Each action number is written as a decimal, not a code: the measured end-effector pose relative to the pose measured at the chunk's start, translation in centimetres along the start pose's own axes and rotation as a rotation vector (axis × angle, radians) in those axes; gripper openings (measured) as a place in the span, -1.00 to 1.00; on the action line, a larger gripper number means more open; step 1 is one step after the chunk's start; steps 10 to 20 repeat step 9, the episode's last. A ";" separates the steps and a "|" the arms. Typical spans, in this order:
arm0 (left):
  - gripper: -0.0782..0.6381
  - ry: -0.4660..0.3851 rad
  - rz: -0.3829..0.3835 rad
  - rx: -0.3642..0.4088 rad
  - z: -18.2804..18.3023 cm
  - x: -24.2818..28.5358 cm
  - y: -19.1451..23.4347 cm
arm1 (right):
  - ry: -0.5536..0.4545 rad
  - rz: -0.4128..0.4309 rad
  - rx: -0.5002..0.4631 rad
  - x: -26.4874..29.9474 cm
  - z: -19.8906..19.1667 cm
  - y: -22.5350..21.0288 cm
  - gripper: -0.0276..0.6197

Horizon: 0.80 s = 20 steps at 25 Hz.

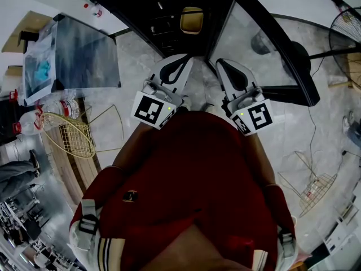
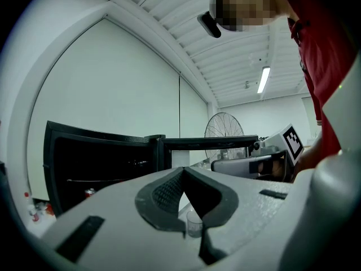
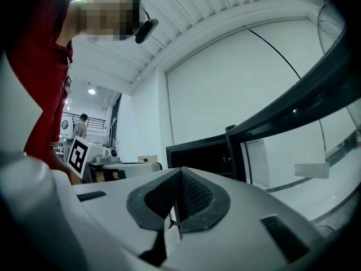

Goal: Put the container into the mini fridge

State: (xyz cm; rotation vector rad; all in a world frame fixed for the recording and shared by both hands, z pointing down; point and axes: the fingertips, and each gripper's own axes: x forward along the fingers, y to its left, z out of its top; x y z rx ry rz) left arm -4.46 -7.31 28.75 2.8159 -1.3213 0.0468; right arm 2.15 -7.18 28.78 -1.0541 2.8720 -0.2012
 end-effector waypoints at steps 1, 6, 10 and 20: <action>-0.76 -0.001 -0.001 0.000 0.0 0.0 0.0 | 0.001 -0.001 0.000 0.0 0.0 0.0 -0.92; -0.76 0.006 -0.002 -0.003 -0.2 0.1 0.2 | 0.007 -0.005 0.004 0.0 -0.3 -0.2 -0.92; -0.76 0.013 -0.001 -0.003 -0.4 0.2 0.3 | 0.009 -0.007 0.004 0.1 -0.4 -0.4 -0.92; -0.76 0.013 -0.001 -0.003 -0.4 0.2 0.3 | 0.009 -0.007 0.004 0.1 -0.4 -0.4 -0.92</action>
